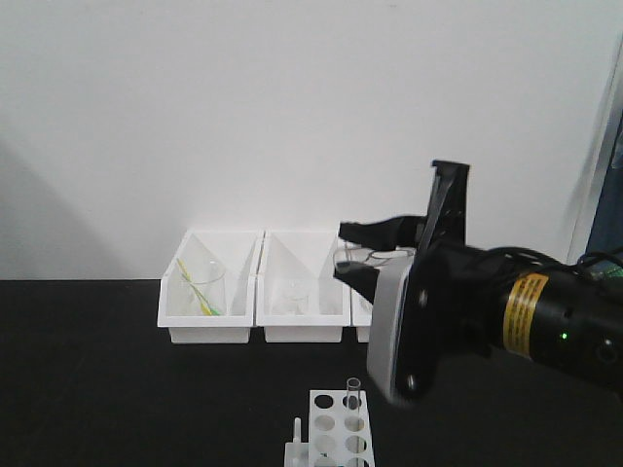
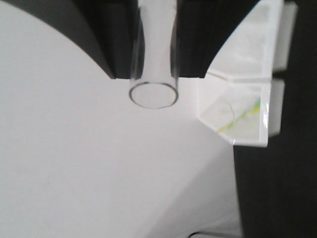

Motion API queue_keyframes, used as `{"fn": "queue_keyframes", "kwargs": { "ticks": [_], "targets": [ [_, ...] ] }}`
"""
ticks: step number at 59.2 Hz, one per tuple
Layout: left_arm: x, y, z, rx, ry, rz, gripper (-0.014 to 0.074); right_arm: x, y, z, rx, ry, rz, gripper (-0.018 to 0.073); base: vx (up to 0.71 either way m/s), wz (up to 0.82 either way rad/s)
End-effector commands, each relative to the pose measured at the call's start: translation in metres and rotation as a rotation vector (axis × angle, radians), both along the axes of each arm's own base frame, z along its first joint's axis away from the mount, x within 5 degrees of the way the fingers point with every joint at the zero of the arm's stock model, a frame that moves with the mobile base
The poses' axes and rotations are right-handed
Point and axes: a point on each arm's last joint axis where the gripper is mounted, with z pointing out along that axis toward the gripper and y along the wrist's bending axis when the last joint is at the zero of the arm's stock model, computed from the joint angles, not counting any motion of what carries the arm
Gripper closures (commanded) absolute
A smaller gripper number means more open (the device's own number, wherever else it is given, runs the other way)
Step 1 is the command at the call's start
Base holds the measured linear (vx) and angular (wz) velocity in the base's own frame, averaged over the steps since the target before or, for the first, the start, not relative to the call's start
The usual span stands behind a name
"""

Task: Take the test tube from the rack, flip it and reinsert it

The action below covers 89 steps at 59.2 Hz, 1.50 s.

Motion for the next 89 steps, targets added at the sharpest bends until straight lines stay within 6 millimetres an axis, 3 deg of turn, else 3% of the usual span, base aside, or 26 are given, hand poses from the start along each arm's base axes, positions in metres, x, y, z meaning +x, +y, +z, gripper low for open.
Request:
{"fn": "queue_keyframes", "kwargs": {
  "ticks": [1,6,10,17,22,25,29,41,53,62,89],
  "targets": [
    [0.000,-0.001,0.009,-0.022,-0.089,-0.014,0.0602,-0.006,-0.005,0.014,-0.264,-0.228,0.042,0.0570,0.00,0.00],
    [0.000,-0.001,0.009,-0.022,-0.089,-0.014,0.0602,-0.006,-0.005,0.014,-0.226,-0.192,0.033,0.0570,0.00,0.00],
    [0.000,-0.001,0.009,-0.022,-0.089,-0.014,0.0602,-0.006,-0.006,0.017,-0.082,-0.095,-0.013,0.0570,0.00,0.00],
    [0.000,-0.001,0.009,-0.022,-0.089,-0.014,0.0602,0.001,-0.014,0.032,0.474,0.238,-0.194,0.0570,0.00,0.00],
    [0.000,-0.001,0.009,-0.022,-0.089,-0.014,0.0602,0.007,-0.026,0.043,1.013,0.572,-0.363,0.0570,0.00,0.00],
    [0.000,-0.001,0.009,-0.022,-0.089,-0.014,0.0602,0.010,-0.032,0.043,1.230,0.726,-0.461,0.0570,0.00,0.00],
    [0.000,-0.001,0.009,-0.022,-0.089,-0.014,0.0602,0.012,-0.035,0.039,1.353,0.837,-0.547,0.0570,0.00,0.00],
    [0.000,-0.001,0.009,-0.022,-0.089,-0.014,0.0602,0.011,-0.028,0.009,1.307,0.876,-0.492,0.0570,0.00,0.00],
    [0.000,-0.001,0.009,-0.022,-0.089,-0.014,0.0602,-0.013,-0.010,-0.035,1.223,0.819,-0.047,0.0570,0.00,0.00],
    [0.000,-0.001,0.009,-0.022,-0.089,-0.014,0.0602,-0.011,-0.005,-0.068,1.111,0.682,0.016,0.0570,0.00,0.00],
    [0.000,-0.001,0.009,-0.022,-0.089,-0.014,0.0602,-0.003,0.004,-0.086,1.099,0.734,0.068,0.0570,0.00,0.00]
  ]
}}
